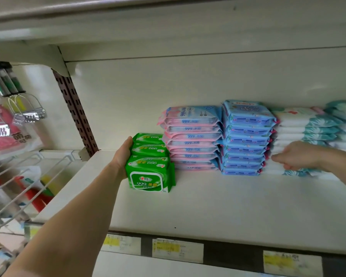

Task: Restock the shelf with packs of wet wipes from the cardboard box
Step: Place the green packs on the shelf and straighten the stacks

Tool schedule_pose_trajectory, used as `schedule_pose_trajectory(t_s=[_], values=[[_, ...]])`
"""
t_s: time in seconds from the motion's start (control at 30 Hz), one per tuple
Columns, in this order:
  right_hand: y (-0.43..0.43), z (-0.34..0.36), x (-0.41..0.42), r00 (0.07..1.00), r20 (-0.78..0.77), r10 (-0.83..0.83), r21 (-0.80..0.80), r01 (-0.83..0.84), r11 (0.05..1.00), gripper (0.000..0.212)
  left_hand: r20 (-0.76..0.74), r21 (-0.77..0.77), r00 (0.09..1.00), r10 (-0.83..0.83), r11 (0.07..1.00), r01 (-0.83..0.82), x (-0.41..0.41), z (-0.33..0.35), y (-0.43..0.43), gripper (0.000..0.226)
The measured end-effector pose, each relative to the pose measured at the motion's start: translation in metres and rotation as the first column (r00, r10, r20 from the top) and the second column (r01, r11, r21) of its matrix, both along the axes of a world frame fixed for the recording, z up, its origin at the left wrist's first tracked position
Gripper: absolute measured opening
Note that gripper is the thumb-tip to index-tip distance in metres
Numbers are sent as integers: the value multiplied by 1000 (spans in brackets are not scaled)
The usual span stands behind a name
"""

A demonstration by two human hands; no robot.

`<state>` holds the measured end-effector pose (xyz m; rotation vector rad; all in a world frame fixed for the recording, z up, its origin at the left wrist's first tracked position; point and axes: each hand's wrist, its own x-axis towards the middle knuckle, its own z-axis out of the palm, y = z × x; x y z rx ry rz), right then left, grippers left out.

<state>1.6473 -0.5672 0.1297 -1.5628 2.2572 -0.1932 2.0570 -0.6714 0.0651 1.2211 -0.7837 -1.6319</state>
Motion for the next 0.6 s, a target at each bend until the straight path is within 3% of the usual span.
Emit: schedule_pose_trajectory(t_s=[0.6], values=[[-2,4,13,1000,6,-27,58,26,998,50,77,25,997,-26,999,24,-7,10,11,55]])
